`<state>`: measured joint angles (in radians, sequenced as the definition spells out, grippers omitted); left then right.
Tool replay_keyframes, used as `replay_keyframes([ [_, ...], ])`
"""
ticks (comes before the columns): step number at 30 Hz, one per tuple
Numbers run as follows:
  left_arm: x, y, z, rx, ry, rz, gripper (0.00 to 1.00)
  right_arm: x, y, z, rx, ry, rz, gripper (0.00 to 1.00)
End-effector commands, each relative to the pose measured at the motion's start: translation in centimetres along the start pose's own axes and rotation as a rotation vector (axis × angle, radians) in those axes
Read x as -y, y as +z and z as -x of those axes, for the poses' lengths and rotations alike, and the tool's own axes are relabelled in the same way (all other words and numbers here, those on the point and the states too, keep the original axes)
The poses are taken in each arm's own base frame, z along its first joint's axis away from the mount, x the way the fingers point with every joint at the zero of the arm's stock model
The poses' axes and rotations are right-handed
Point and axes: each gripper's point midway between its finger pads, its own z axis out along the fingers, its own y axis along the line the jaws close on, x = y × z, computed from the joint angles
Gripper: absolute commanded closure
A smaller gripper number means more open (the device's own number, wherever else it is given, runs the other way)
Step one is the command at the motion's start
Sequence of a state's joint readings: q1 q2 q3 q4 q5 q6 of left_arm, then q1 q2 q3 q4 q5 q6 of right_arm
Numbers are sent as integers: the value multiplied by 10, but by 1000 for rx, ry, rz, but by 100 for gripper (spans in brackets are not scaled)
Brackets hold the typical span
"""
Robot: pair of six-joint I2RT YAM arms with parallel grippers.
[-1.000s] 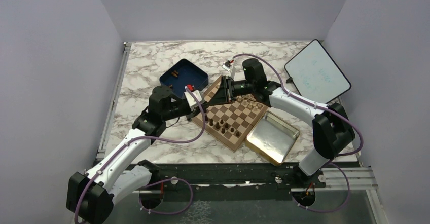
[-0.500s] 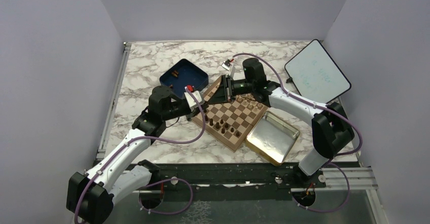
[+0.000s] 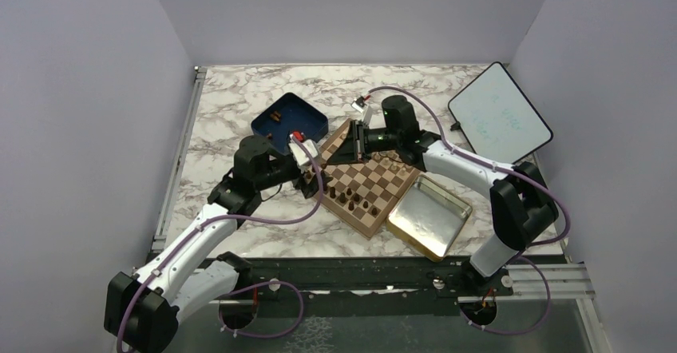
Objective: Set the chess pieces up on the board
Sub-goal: Place the chess piece on the chessboard.
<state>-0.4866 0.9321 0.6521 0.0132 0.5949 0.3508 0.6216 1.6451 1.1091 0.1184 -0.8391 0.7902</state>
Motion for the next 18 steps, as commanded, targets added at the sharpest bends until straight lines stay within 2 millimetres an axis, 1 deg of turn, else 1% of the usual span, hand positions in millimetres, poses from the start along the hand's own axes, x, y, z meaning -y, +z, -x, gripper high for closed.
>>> replay_keyframes([
  [1, -14, -7, 5, -1, -27, 107, 1, 5, -9, 20, 108, -69, -112, 91],
  [4, -22, -11, 3, -20, -67, 171, 1, 15, -16, 29, 155, -100, -199, 91],
  [6, -27, -14, 3, -22, -95, 208, 1, 22, -19, 30, 164, -106, -248, 91],
  [8, -31, -17, -1, -42, -147, 249, 1, 29, -21, 32, 167, -116, -293, 91],
  [10, -39, -21, -3, -58, -212, 316, 1, 37, -24, 35, 172, -123, -349, 91],
  [13, -61, -30, -14, -108, -373, 487, 1, 46, -28, 41, 180, -142, -421, 92],
  [15, -71, -34, -22, -147, -454, 543, 1, 52, -32, 45, 183, -155, -466, 91],
  [18, -84, -43, -41, -199, -593, 589, 1, 57, -35, 48, 184, -172, -522, 91],
])
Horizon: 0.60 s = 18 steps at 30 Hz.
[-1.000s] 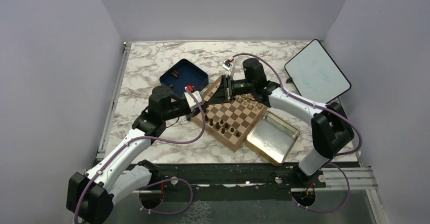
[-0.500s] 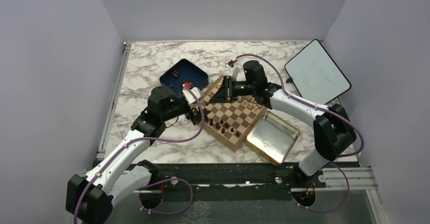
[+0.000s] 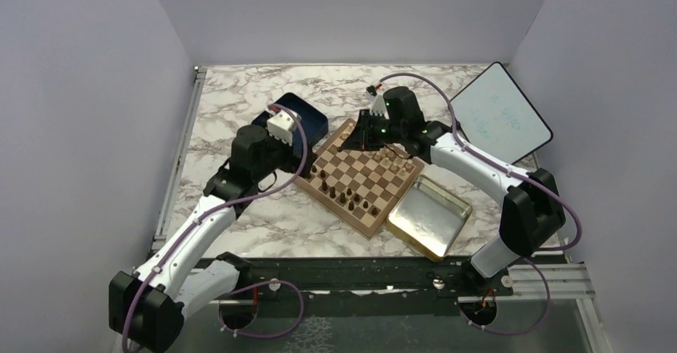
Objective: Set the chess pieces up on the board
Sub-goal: Place the chess piece on the chessboard.
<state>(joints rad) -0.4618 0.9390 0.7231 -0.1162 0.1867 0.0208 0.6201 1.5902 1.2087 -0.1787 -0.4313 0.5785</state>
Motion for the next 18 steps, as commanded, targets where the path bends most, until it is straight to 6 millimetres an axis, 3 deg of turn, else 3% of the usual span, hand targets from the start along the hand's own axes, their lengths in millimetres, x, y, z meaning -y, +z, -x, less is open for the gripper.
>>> replay_keyframes([
  [1, -48, -3, -13, -92, -296, 180, 1, 18, -3, 10, 18, -69, -146, 91],
  [5, -79, -9, -32, -118, -530, 185, 1, 21, 1, 9, -1, -114, -209, 91],
  [12, -116, -24, -60, -136, -668, 425, 1, 26, 17, -9, -74, -198, -316, 91],
  [18, -116, -34, -79, -184, -671, 474, 1, 34, 32, -35, -146, -252, -389, 91],
])
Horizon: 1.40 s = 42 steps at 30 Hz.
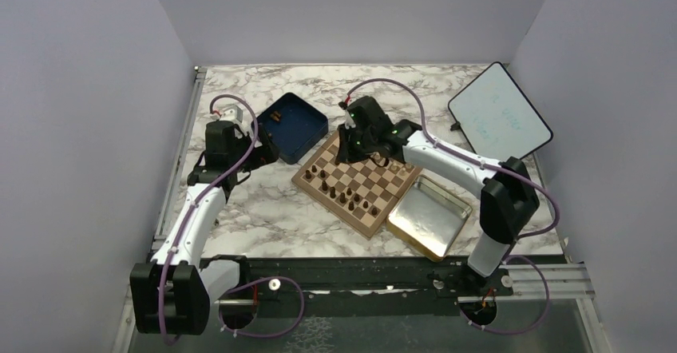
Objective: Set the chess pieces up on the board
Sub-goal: Place the chess piece on the chessboard.
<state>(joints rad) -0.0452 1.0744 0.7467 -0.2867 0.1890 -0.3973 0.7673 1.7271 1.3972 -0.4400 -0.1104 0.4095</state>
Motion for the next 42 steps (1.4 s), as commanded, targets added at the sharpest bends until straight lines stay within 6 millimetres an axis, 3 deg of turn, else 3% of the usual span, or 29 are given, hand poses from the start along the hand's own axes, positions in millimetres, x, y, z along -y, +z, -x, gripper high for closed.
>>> replay_keyframes([
  [1, -14, -8, -9, 3, -22, 63, 1, 12, 10, -15, -52, -63, -118, 91],
  [13, -21, -18, -1, 80, -32, 105, 1, 5, 36, -41, -132, -143, -228, 89],
  [21, -24, -23, 4, 107, -32, 129, 1, 19, 32, -55, -149, -140, -282, 89],
  [42, -22, -20, 1, 91, -24, 111, 1, 10, 39, -75, -193, -125, -221, 88],
])
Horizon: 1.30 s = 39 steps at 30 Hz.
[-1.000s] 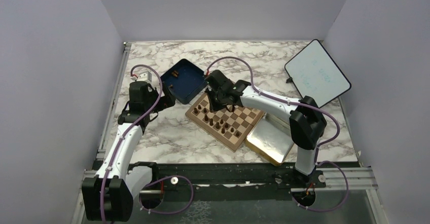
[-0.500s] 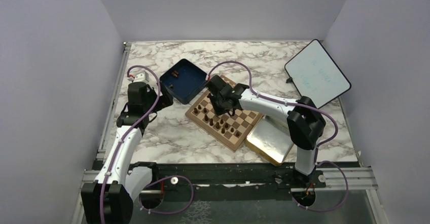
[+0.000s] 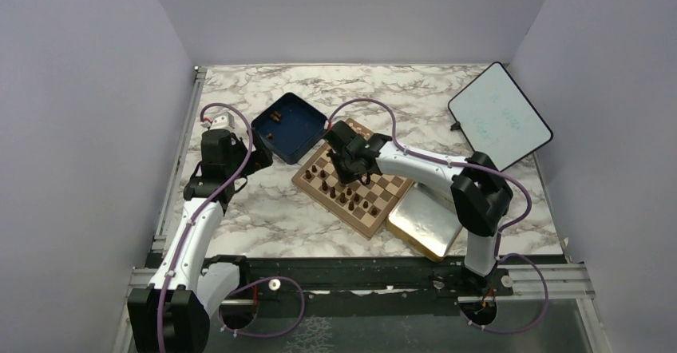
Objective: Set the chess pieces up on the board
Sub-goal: Place the chess piece on the chessboard.
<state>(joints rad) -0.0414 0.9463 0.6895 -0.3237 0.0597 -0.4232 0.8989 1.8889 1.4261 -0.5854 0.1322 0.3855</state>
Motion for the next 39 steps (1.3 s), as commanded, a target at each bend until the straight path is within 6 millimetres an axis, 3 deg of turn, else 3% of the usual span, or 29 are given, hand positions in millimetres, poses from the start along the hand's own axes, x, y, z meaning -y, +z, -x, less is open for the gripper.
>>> replay_keyframes([
  [1, -2, 1, 0, 9, -1, 4, 1, -12, -2, -1, 1, 2, 33, 87],
  [39, -2, 0, 0, 13, -8, 3, 1, -17, 11, -7, -31, -19, 18, 80],
])
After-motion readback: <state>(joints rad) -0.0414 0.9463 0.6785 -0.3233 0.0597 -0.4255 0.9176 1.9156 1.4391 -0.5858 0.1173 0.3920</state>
